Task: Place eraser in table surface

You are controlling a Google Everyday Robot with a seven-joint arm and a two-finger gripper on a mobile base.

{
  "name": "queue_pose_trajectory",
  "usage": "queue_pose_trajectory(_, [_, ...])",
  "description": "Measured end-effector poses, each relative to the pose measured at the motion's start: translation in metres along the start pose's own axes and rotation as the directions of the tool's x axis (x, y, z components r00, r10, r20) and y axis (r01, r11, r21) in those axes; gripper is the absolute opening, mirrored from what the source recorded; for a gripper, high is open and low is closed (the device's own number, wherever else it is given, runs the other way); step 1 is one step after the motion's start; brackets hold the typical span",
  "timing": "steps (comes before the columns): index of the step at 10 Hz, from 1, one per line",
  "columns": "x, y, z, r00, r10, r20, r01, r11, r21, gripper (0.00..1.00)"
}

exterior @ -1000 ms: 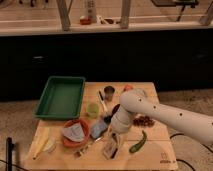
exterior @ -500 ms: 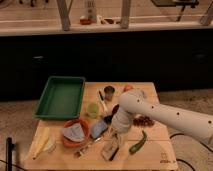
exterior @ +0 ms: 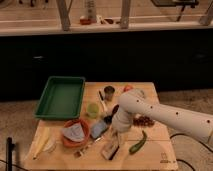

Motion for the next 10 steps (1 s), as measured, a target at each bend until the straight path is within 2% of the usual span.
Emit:
queue_pose_trajectory(8, [0.0078, -0.0009, 0.0015, 1.000, -0.004, 0.009, 0.004, 1.000, 0.000, 0.02])
queue_pose_trajectory(10, [0.0099, -0.0011, 0.0020, 1.000, 0.000, 0.017, 0.000, 1.000, -0.002, 0.19])
